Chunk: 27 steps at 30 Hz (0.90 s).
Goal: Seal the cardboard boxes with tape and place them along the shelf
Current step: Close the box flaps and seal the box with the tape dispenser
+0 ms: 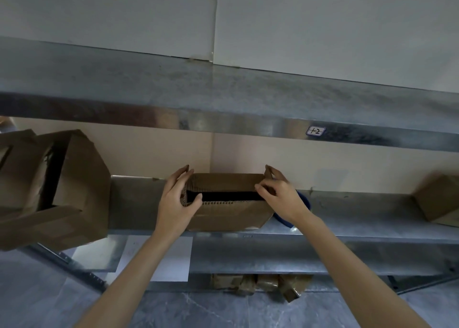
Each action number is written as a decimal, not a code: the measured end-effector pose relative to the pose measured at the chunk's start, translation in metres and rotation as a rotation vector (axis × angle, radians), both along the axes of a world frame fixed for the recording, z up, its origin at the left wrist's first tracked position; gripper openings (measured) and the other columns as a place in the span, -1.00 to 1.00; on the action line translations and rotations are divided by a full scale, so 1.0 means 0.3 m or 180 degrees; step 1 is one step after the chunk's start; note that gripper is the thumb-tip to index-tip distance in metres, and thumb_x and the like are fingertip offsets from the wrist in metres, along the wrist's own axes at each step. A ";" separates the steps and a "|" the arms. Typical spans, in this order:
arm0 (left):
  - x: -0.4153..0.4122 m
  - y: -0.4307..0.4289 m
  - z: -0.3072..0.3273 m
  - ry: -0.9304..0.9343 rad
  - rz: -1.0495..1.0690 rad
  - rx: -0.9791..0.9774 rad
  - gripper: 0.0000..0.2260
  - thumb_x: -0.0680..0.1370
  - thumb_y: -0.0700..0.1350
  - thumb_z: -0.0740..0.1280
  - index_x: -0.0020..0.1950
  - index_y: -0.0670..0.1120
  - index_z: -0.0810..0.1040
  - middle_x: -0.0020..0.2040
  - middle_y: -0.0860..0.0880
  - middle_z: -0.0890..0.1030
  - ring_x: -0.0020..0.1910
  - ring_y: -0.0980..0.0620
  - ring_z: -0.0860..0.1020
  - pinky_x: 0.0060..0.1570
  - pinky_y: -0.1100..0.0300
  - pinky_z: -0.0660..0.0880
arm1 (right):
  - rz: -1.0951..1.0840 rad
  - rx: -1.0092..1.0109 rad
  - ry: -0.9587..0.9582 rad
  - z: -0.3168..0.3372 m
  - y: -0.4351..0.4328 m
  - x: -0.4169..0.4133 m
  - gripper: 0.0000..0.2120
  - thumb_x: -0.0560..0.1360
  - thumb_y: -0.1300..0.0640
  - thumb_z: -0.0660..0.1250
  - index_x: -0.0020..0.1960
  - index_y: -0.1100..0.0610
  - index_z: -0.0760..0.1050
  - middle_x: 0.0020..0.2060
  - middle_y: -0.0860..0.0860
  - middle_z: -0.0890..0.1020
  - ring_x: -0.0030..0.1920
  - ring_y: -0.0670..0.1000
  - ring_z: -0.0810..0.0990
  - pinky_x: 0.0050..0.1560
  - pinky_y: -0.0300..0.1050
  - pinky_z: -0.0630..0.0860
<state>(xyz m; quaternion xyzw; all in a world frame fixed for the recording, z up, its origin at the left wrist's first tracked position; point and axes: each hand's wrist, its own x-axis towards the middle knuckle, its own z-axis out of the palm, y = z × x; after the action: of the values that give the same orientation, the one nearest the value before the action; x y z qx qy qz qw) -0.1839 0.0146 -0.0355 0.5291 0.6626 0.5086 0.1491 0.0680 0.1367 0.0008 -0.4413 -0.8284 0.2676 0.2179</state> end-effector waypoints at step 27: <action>-0.007 -0.028 -0.015 0.0100 -0.0125 -0.0025 -0.39 0.50 -0.08 0.48 0.50 0.06 0.33 0.49 0.18 0.28 0.42 0.40 0.20 0.33 0.44 0.17 | 0.0148 -0.0179 -0.0468 0.013 -0.009 0.020 -0.72 0.59 -0.04 0.30 -0.15 0.04 0.71 0.48 0.05 0.29 0.47 -0.10 0.24 0.24 -0.37 0.16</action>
<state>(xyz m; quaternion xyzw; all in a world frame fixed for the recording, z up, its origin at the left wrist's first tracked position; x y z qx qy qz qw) -0.1861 0.0062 -0.0400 0.5494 0.6564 0.4946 0.1508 0.0741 0.1341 0.0047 -0.4463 -0.8443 0.2626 0.1377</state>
